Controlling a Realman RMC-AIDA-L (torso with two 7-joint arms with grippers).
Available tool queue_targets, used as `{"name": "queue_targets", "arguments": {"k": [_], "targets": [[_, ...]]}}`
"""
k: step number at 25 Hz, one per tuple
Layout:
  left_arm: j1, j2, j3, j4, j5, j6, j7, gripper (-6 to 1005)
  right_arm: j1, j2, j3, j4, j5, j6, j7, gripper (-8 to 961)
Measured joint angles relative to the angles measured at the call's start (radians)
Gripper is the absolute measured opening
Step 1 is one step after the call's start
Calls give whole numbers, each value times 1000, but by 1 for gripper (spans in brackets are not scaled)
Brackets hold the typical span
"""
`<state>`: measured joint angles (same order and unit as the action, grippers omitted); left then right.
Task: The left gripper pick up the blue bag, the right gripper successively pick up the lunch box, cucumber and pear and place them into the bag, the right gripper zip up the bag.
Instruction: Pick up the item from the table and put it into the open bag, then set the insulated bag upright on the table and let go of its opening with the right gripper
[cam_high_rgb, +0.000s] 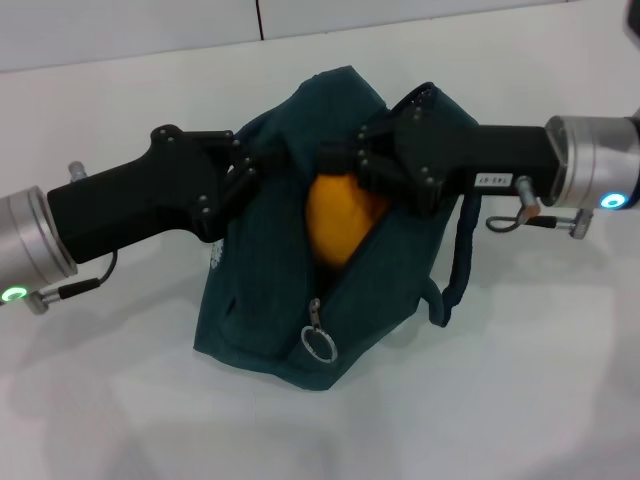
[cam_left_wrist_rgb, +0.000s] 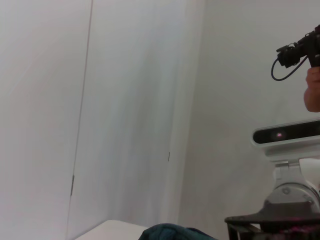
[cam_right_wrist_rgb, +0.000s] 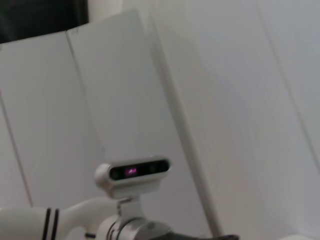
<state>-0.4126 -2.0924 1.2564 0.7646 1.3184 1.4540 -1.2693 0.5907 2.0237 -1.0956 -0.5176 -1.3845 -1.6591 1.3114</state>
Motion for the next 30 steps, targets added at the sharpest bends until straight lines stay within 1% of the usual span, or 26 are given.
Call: {"name": "queue_targets", "arguments": {"k": [6,11,15,17,18,21,22,24,26,27,30], "targets": [[-19,1,-10,-40,-10,-7,6,47,-3,2,-19,-4,27,-11,-33,139],[-15,2,-11,-45,-16,-17,10,47,-9,0,-15,-8,53,-28,-34,146],[-12,2,-14,-59,-30,-20,23,47,-52,-11,-10,-37,109,-69,-46,288],[-11,3,-23,-68,-38,-22,31,47,-96,-25,-11,-86,97,-99,-51,359],[-10,3,-31,-73,-40,-22,35,47,-115,-33,-12,-109,78,-118,-51,375],[-9,4,-50,-92,-41,-27,45,47,-172,-71,-8,-171,8,-190,-49,422],[-8,4,-52,-96,-41,-30,47,47,-190,-89,-7,-183,-7,-214,-45,438],[-6,6,-54,-103,-41,-42,51,47,-217,-116,-6,-180,-19,-239,-41,428],[-5,5,-54,-108,-41,-55,60,47,-237,-128,3,-154,-26,-222,-42,419],[-5,5,-54,-109,-41,-60,63,47,-244,-128,8,-139,-33,-207,-43,414],[-7,4,-50,-110,-41,-68,65,47,-251,-116,20,-109,-81,-141,-50,399]]}}
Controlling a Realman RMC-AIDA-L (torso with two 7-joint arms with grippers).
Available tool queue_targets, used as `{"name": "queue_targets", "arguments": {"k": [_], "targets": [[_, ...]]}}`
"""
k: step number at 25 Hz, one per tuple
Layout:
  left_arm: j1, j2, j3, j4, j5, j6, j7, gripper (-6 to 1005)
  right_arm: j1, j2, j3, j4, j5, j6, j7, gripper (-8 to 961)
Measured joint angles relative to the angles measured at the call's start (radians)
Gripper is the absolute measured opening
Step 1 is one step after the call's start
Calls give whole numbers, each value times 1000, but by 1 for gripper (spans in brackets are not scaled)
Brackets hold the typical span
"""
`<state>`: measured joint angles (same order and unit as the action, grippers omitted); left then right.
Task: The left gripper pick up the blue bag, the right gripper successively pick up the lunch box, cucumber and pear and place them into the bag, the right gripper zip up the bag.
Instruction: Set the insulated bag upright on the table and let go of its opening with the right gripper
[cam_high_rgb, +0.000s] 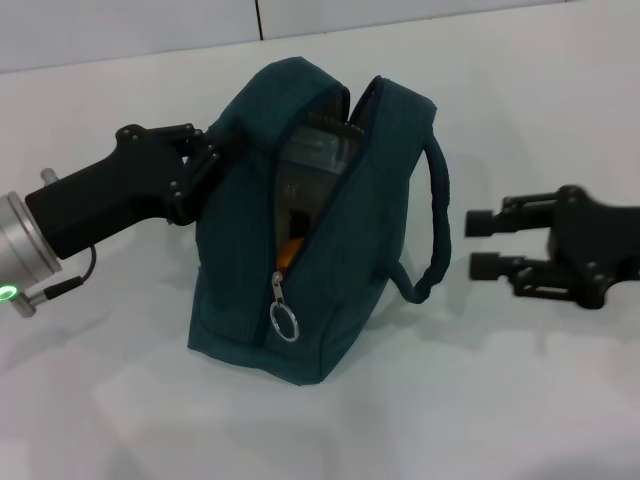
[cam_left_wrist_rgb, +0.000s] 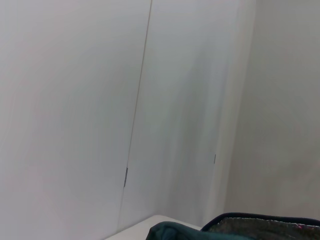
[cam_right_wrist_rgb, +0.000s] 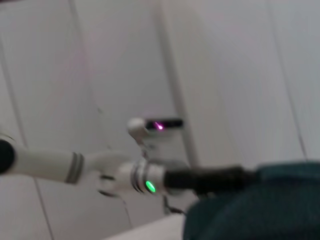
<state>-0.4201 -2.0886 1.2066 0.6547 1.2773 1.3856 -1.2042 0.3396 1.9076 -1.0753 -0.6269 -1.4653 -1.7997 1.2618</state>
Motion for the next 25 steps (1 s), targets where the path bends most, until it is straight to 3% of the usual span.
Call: {"name": "queue_targets", "arguments": {"k": [10,19,25], "targets": [[1,-3,5,-1,0,0,5,47,68,82,-6,-6,-169,87,-1,351],[-2,-4,5,-24,-12,3,17,47,101,93,-14,-2,-177,101,-1,308],[-11,-4,5,-98,-92,4,108,47,91,103,-11,10,-171,134,-36,279]]}}
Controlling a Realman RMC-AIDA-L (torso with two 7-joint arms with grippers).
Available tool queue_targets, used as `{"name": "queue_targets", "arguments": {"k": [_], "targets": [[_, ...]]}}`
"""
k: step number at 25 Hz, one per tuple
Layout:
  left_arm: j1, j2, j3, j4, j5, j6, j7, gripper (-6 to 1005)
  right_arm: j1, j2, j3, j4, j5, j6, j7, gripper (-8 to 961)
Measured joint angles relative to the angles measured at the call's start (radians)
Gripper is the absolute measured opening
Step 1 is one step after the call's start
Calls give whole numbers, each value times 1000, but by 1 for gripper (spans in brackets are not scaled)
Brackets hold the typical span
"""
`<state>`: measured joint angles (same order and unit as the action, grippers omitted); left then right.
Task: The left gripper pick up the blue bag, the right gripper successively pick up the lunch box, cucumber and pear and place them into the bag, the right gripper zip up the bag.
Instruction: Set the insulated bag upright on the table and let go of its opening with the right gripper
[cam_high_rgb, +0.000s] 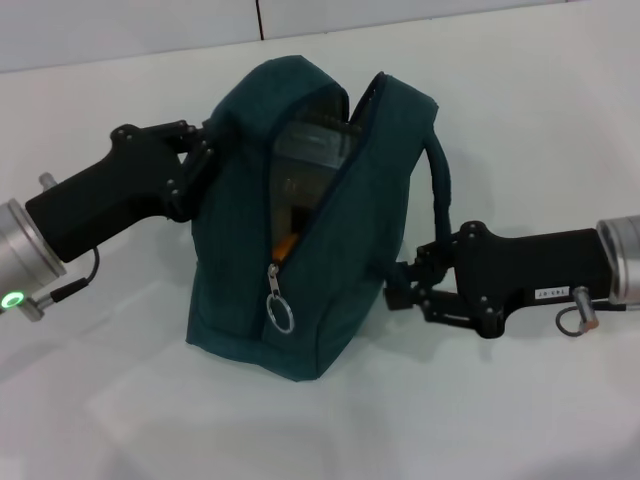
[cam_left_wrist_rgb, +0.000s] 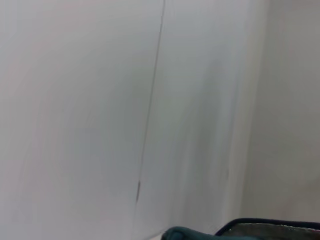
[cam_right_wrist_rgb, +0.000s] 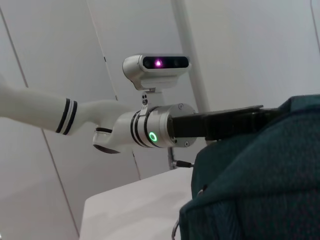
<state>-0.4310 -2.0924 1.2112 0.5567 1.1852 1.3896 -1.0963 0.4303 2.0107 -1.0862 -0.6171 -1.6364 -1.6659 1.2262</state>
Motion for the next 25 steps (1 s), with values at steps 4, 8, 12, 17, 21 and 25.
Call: {"name": "queue_targets", "arguments": {"k": [4,8,12,17,21,25], "targets": [[0,0,-2,-27,-13,1,29,47,-32,1,12,13,68,1,-82,238],[0,0,-1,-60,-40,2,62,47,-66,1,27,30,165,14,-166,136],[7,-1,0,-101,-80,23,106,47,-75,1,116,61,212,29,-196,84],[6,-6,0,-231,-187,150,299,47,-42,-6,176,70,214,34,-196,82],[-1,-11,1,-331,-249,247,464,47,4,-13,177,72,212,61,-173,80],[-1,-12,1,-365,-269,254,496,47,47,-8,169,71,200,105,-138,80]]}}
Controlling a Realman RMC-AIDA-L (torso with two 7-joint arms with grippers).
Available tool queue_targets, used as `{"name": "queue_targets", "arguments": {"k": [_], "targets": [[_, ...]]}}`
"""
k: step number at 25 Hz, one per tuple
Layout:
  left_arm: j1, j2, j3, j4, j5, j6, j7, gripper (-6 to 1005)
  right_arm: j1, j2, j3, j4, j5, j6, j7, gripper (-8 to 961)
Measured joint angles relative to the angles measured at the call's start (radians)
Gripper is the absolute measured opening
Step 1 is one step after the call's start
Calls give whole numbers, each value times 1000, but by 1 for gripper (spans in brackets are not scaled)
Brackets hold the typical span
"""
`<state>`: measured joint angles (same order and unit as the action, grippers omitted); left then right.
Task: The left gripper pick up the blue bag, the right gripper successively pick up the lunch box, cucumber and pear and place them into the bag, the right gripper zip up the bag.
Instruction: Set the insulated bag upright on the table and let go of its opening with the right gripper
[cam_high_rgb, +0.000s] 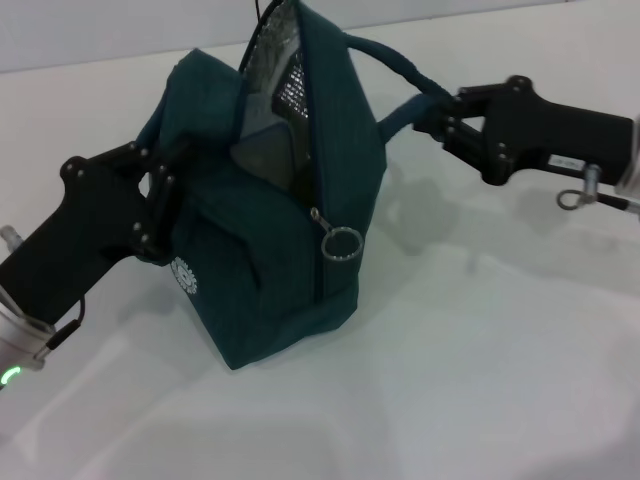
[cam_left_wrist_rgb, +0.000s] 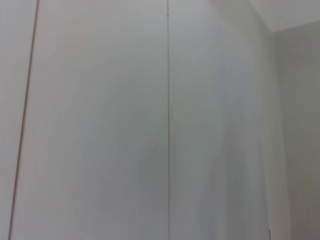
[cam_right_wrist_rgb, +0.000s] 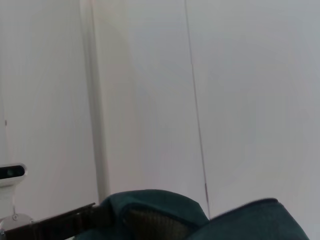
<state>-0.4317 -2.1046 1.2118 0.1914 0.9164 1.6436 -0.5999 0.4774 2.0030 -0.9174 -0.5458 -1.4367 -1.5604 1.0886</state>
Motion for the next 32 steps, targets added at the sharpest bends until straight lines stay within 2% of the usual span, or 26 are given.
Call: {"name": "queue_targets", "arguments": {"k": [5,15,21,26,32], "targets": [[4,0,0,-14,4,-4,14,47,24,3,-3,-3,-12,11,20,79],[-22,0,0,-40,6,-48,29,47,16,7,0,-6,-10,15,41,77],[-35,1,0,-41,6,-75,30,47,8,8,7,-2,-2,17,38,108],[-37,1,1,-41,6,-78,30,47,1,9,5,-1,-2,11,33,309],[-38,2,2,-41,1,-78,28,45,-37,1,-10,-44,-50,1,29,378]]}}
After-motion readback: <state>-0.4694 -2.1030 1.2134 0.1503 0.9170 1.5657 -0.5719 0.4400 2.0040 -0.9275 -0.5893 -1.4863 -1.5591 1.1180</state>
